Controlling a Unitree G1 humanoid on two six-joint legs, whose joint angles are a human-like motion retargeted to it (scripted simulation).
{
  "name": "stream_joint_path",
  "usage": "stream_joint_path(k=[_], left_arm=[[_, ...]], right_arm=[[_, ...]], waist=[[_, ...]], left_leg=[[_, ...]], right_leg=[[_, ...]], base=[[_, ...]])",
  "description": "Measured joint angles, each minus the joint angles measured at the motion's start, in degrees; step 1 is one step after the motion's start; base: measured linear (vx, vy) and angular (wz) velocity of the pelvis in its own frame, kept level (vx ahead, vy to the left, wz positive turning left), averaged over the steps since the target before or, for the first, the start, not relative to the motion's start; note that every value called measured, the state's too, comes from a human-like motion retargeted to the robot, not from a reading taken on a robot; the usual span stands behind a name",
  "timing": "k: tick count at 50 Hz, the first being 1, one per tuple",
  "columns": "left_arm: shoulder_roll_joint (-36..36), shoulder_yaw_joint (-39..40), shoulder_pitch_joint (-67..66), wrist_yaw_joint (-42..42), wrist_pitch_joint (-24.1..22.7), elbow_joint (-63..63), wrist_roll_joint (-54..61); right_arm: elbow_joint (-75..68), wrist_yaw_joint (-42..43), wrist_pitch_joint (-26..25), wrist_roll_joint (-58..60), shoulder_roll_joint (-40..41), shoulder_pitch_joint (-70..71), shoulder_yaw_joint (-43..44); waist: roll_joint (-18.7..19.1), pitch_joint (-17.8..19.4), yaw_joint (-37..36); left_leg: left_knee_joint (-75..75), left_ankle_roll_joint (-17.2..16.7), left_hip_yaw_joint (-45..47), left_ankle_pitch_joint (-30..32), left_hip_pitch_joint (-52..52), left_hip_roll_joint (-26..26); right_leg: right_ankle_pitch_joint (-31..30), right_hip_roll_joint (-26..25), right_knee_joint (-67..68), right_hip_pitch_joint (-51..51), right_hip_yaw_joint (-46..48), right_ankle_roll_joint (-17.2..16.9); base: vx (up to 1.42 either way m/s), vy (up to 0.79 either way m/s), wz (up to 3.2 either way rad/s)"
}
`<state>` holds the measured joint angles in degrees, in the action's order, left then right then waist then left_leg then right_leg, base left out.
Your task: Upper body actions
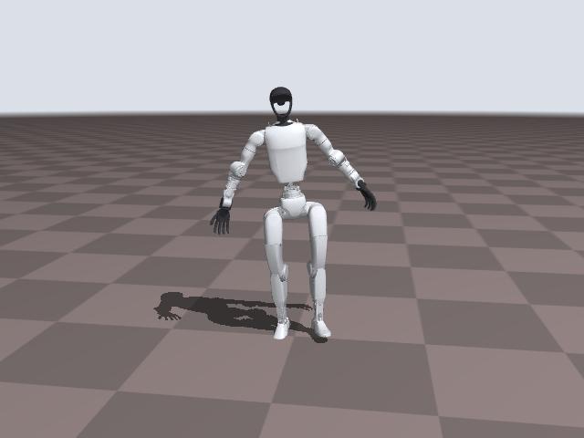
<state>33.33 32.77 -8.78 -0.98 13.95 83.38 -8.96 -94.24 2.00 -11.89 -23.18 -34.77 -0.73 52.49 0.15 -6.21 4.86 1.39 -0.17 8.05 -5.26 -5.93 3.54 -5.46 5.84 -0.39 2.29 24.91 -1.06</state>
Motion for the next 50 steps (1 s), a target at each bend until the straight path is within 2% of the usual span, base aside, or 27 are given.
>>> stream_joint_path(k=[3, 6, 10, 11, 13, 15, 17, 20, 22, 25, 27, 31, 35, 40, 42, 45, 47, 50], left_arm=[[-8.7, -10.9, 0.6, 2.9, 1.4, 0.7, -19.5], [-16.1, -19.7, 1.7, 0.2, -0.2, 2.9, -26.7], [-23.7, -28.1, 2.2, -0.7, -1.1, 3.9, -22.5], [-25.1, -29.7, 2.0, -0.3, -1.7, 3.6, -19.5], [-27.4, -33.3, 1.7, 0.6, -3.4, 2.9, -13.2], [-29.0, -35.3, 1.8, 1.0, -4.9, 2.1, -11.5], [-28.0, -36.7, 2.5, -3.3, -4.2, 0.6, -16.4], [-24.1, -39.8, 3.2, -2.8, -6.5, -1.0, -19.8], [-21.8, -40.8, 3.5, 0.5, -7.0, -2.7, -20.9], [-19.5, -41.7, 3.8, 4.1, -7.1, -3.3, -20.0], [-18.5, -41.6, 4.5, 5.8, -7.7, -2.4, -19.0], [-18.2, -41.5, 4.4, 7.9, -8.4, 0.3, -17.5], [-20.1, -40.5, 3.4, 9.7, -7.7, 3.1, -14.8], [-23.8, -39.1, 2.1, 11.1, -6.1, 4.7, -10.5], [-25.0, -37.5, 1.6, 8.2, -5.0, 4.5, -9.1], [-25.3, -36.2, 1.5, 6.2, -5.6, 4.4, -8.0], [-24.5, -36.5, 1.7, 8.6, -5.6, 4.1, -8.7], [-23.2, -37.5, 1.9, 12.3, -5.4, 3.6, -10.8]], right_arm=[[1.0, 3.5, 0.0, 17.2, 10.6, -1.7, -16.6], [0.5, 2.3, -1.2, 35.0, 18.3, -2.5, -32.5], [3.3, 0.4, -0.2, 48.7, 27.4, -4.0, -50.1], [4.4, 0.6, 0.4, 49.1, 29.1, -4.5, -53.8], [6.4, 4.9, -1.5, 50.7, 31.3, -5.0, -60.8], [7.6, 11.9, -2.9, 53.4, 30.3, -4.3, -65.6], [7.9, 14.1, 1.0, 58.8, 28.7, -3.1, -65.9], [8.4, 6.4, 3.2, 62.3, 25.5, -1.8, -65.7], [8.3, 0.3, 2.1, 61.6, 23.6, -0.3, -65.2], [7.9, -1.6, 1.9, 57.4, 22.6, 0.5, -61.6], [7.4, 0.2, 2.6, 50.3, 22.6, 0.9, -59.3], [7.0, 2.1, 6.4, 40.1, 23.3, 0.2, -57.2], [6.2, -0.1, 8.5, 37.5, 25.2, -0.8, -56.8], [5.3, -4.4, 6.6, 43.8, 27.7, -1.7, -59.5], [5.6, -4.3, 4.5, 48.7, 28.7, -2.2, -61.3], [6.4, -1.8, 3.7, 55.8, 29.5, -3.0, -64.1], [7.4, 1.7, 3.2, 58.4, 29.4, -3.2, -65.6], [8.0, 2.1, 4.7, 59.6, 28.8, -2.9, -65.8]], waist=[[-0.7, 3.4, 0.6], [-1.3, 5.8, 0.5], [-2.1, 8.3, -0.4], [-1.8, 8.9, 1.7], [-1.6, 9.9, 4.9], [-3.1, 10.2, 4.7], [-3.2, 10.1, -3.0], [-2.7, 8.7, 0.9], [-2.9, 8.7, 0.3], [-2.9, 8.6, 0.1], [-3.1, 8.8, 0.0], [-3.3, 8.0, -0.2], [-3.6, 7.7, -0.2], [-4.0, 7.1, 0.6], [-4.2, 6.9, -1.9], [-4.2, 6.8, -1.7], [-4.1, 6.9, -1.3], [-4.0, 6.8, -0.4]], left_leg=[[-0.3, 0.0, 0.5, 0.3, 2.2, 0.5], [-0.5, 0.1, 0.9, 0.4, 3.4, 0.7], [-0.4, 0.1, 1.4, 0.4, 4.3, 0.5], [-0.3, 0.1, -0.7, 0.7, 4.3, 0.2], [0.2, -0.8, -3.9, 1.3, 4.2, -0.9], [0.8, -2.0, -3.4, 1.8, 3.4, -1.3], [0.5, -0.5, 4.6, 1.4, 3.1, -1.4], [-0.4, -0.6, 0.2, 0.6, 3.6, -0.4], [-0.5, -0.4, 1.2, 0.6, 3.5, -0.4], [-0.4, -0.2, 0.7, 0.6, 3.5, -0.2], [-0.5, -0.2, 0.5, 0.5, 3.8, 0.0], [-0.6, -0.2, 0.6, 0.3, 3.9, -0.1], [-0.5, -0.2, 0.1, 0.1, 4.4, 0.0], [-1.0, -0.8, -0.6, -0.5, 5.4, 0.1], [-0.9, -1.2, 1.8, -0.9, 5.6, -0.6], [-0.5, -0.9, 1.4, -0.5, 4.9, -0.5], [-0.4, -0.6, 1.1, -0.2, 4.8, -0.3], [-0.5, -0.5, 0.3, -0.1, 4.8, -0.2]], right_leg=[[-0.3, 0.5, -0.3, 2.1, 0.1, 0.2], [-0.5, 0.7, -0.2, 2.9, -0.2, 0.4], [-0.7, 0.6, 0.0, 3.5, -0.5, 0.6], [-1.5, 2.5, 0.5, 3.7, 1.0, -1.5], [-2.8, 5.1, 0.9, 4.6, 3.2, -4.3], [-3.3, 5.6, -0.5, 5.7, 3.3, -4.1], [-2.5, 2.7, 0.3, 2.8, -4.5, -1.2], [-2.0, 3.0, 0.3, 2.6, 0.8, -1.4], [-2.1, 3.0, 0.4, 2.4, 0.3, -1.4], [-2.1, 3.0, 0.3, 2.6, 0.3, -1.4], [-2.1, 3.1, 0.3, 2.9, 0.4, -1.5], [-1.8, 3.0, 0.3, 3.1, 0.7, -1.7], [-1.7, 3.0, 0.2, 3.6, 0.6, -2.0], [-1.0, 3.0, 0.1, 4.4, 1.6, -2.1], [-0.5, 2.7, 0.5, 3.8, -0.9, -1.8], [-0.8, 2.3, -0.1, 4.2, -0.4, -1.6], [-1.0, 2.4, -0.1, 4.3, 0.0, -1.8], [-1.2, 2.5, -0.1, 4.4, 0.5, -2.1]], base=[[-0.08, 0.01, -0.08], [-0.11, 0.01, -0.15], [-0.06, -0.04, 0.00], [0.05, -0.10, 1.08], [0.05, -0.08, 1.16], [0.03, 0.01, -0.74], [0.00, 0.06, -2.08], [0.00, 0.04, 0.71], [0.00, 0.00, 0.00], [0.00, 0.00, 0.00], [0.00, 0.00, 0.00], [0.04, 0.00, 0.02], [0.03, -0.01, 0.02], [0.01, 0.00, -0.03], [0.04, -0.01, -0.63], [0.00, 0.00, 0.00], [0.00, -0.01, 0.12], [-0.01, -0.01, 0.16]])
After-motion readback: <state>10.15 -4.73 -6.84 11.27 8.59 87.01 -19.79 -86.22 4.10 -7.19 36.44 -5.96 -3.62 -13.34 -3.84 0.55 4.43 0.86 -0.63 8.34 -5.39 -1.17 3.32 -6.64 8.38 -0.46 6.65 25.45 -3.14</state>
